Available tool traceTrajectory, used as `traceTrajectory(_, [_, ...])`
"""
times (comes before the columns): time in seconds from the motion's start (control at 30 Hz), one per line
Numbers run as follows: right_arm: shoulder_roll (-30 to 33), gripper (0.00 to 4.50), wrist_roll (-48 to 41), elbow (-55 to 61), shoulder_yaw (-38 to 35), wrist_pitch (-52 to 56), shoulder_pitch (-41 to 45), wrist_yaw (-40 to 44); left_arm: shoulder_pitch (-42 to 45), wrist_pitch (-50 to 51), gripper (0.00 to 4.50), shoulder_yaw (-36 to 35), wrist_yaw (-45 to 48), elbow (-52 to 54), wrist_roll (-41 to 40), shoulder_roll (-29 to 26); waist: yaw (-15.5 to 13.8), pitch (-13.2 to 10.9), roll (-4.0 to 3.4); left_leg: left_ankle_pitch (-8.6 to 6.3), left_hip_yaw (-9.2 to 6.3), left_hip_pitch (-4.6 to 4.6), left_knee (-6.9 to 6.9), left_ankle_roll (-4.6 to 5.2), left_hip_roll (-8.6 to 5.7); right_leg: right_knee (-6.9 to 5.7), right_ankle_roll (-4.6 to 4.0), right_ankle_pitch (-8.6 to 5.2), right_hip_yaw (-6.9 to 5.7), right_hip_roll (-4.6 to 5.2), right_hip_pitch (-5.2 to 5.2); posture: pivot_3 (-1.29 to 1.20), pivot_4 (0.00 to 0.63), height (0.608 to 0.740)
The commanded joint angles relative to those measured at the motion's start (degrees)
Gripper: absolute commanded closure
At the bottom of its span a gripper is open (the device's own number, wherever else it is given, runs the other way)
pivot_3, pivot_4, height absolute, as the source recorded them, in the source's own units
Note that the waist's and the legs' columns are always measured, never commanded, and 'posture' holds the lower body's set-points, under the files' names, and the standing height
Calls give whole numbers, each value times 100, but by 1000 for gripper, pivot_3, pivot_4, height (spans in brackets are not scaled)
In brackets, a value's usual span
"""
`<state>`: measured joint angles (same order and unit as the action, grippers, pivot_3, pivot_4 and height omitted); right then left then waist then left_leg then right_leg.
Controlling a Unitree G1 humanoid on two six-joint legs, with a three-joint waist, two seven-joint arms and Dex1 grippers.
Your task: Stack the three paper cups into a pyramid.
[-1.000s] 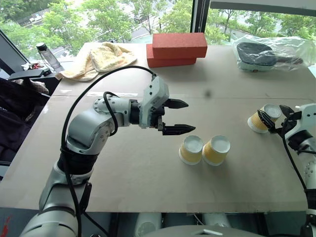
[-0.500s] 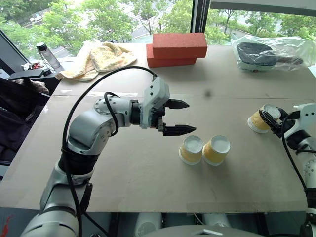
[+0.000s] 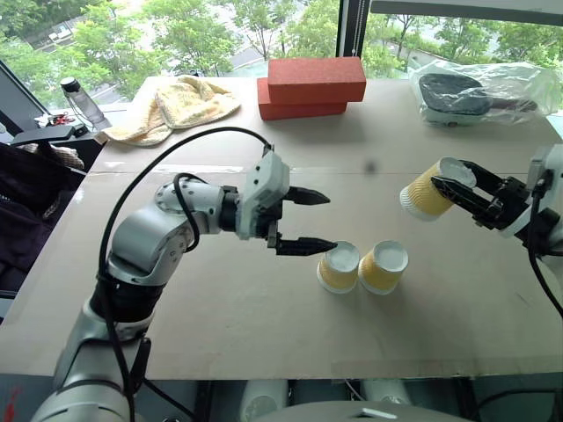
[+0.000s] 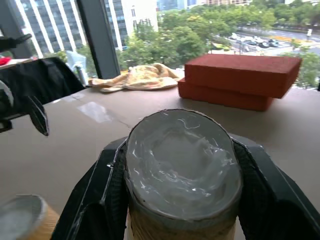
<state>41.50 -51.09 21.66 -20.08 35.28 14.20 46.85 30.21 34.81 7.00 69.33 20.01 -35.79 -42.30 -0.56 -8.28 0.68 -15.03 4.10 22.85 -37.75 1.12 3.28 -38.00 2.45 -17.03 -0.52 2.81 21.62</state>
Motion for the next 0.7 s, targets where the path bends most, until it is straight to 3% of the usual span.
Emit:
traceTrajectory(0.03, [171,2445,-585,678,212,421,119,93,-305,-203,0,-322,332,414,-238,-253,-17,0,1,0,0,0,0,0,0,0,0,0,0,1,0,0,150,730])
traceTrajectory(0.13, [319,2445,-680,1108,518,560,18,291,-566,-144,0,-445,394,659,-447,-348,-32,-1,3,-2,-1,4,-1,3,-1,2,0,0,3,6,-1,0,150,730])
traceTrajectory(0.4, [590,2445,119,1186,1087,53,-216,976,-686,-13,0,-486,241,982,-616,-424,-18,-3,7,-18,-4,10,-23,31,-6,-3,0,0,-7,7,-1,0,150,730])
traceTrajectory(0.7, [398,2445,520,968,1295,-313,-103,1061,-649,64,0,-423,157,1014,-511,-487,-17,-4,7,-16,-4,10,-24,27,-3,-3,0,0,-8,1,-1,0,150,730])
